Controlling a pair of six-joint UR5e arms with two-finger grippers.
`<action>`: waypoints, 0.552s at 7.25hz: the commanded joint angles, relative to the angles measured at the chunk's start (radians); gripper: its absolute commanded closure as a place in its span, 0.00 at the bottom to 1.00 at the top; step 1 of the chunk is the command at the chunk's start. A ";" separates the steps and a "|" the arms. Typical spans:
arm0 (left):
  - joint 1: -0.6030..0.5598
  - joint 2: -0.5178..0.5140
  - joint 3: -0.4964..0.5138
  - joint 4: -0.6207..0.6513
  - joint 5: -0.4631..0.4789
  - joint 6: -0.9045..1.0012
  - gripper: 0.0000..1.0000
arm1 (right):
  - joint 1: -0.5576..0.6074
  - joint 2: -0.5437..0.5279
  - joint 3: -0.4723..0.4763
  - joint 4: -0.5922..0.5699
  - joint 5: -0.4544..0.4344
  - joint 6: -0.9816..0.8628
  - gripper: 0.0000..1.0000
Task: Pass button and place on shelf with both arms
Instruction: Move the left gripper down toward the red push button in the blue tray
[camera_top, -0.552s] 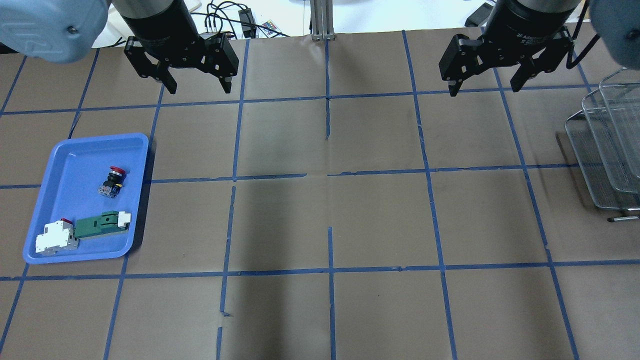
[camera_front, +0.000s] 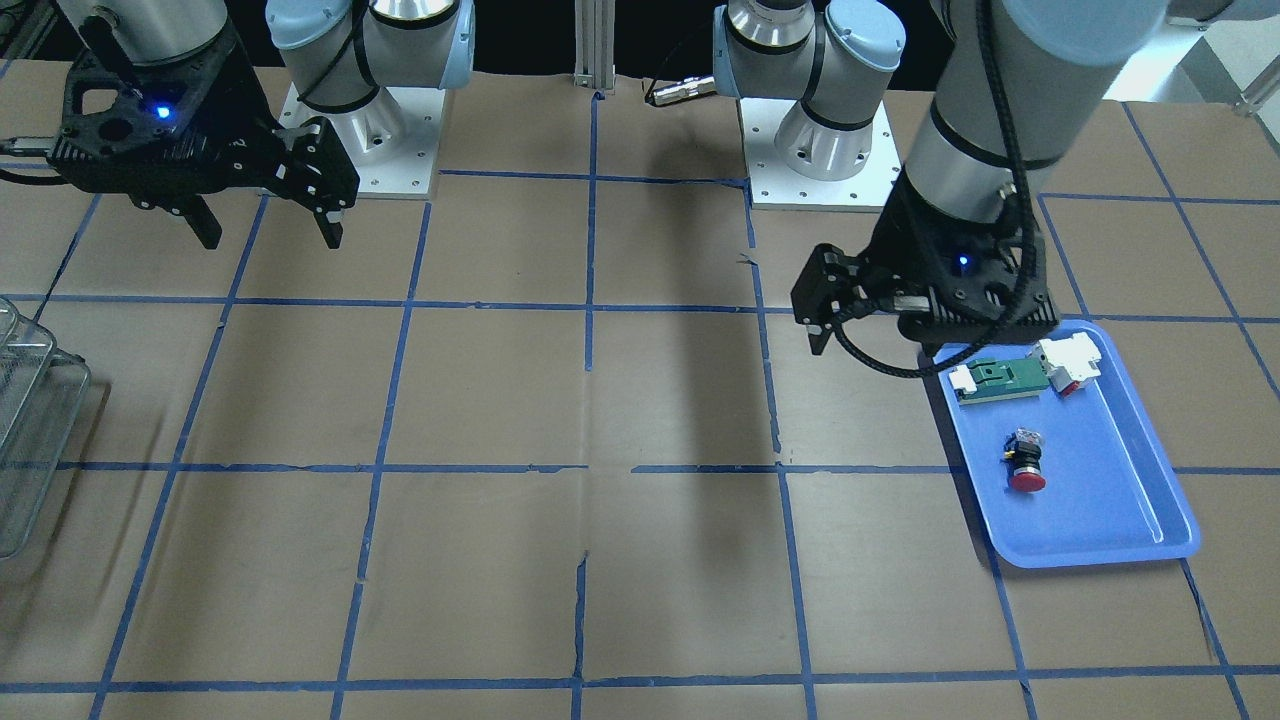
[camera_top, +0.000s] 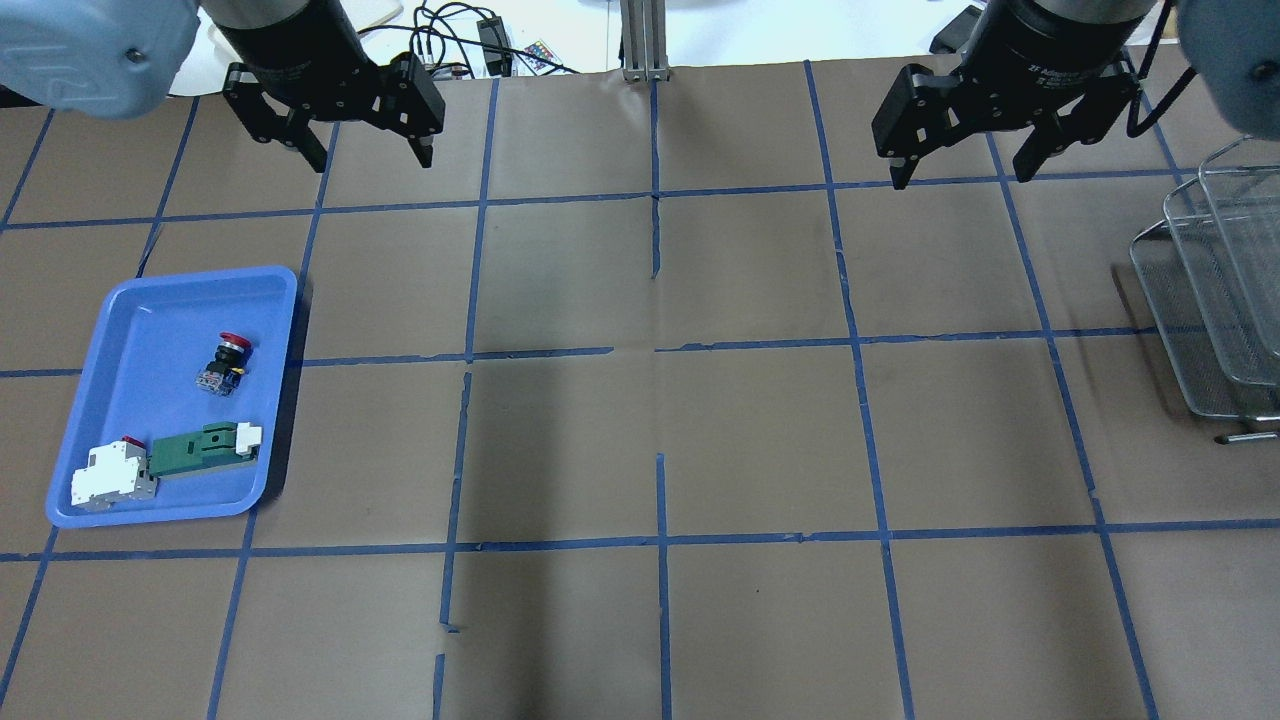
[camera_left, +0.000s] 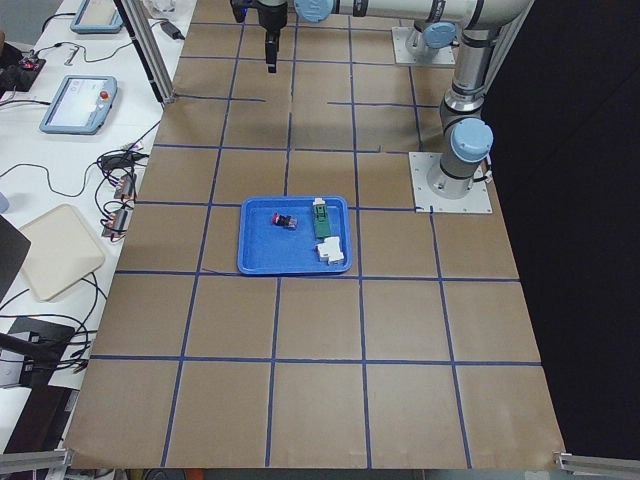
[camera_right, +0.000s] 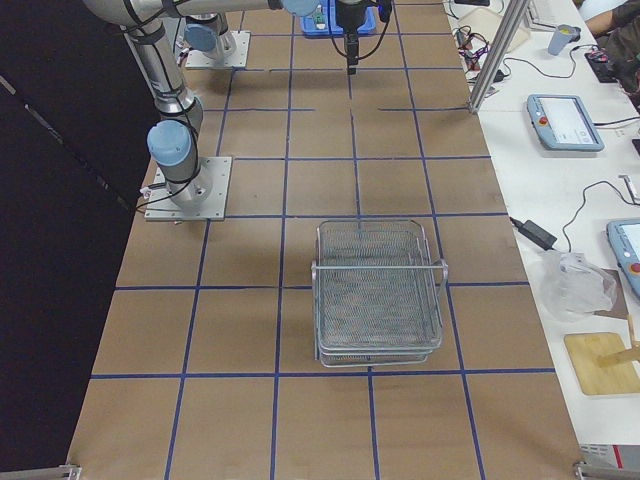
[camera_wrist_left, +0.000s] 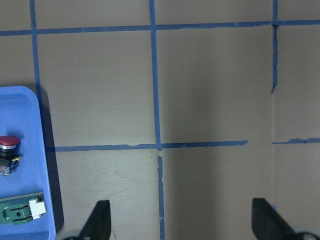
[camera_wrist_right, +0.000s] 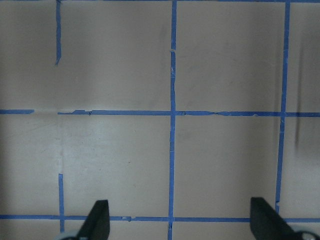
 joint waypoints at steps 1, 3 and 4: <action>0.132 -0.016 -0.138 0.049 0.003 0.023 0.00 | 0.000 0.001 0.001 0.000 0.000 -0.004 0.00; 0.228 -0.033 -0.289 0.311 0.004 0.185 0.00 | 0.000 0.001 0.001 0.000 0.000 -0.006 0.00; 0.308 -0.050 -0.346 0.347 0.004 0.316 0.00 | 0.000 0.001 0.001 0.000 0.000 -0.006 0.00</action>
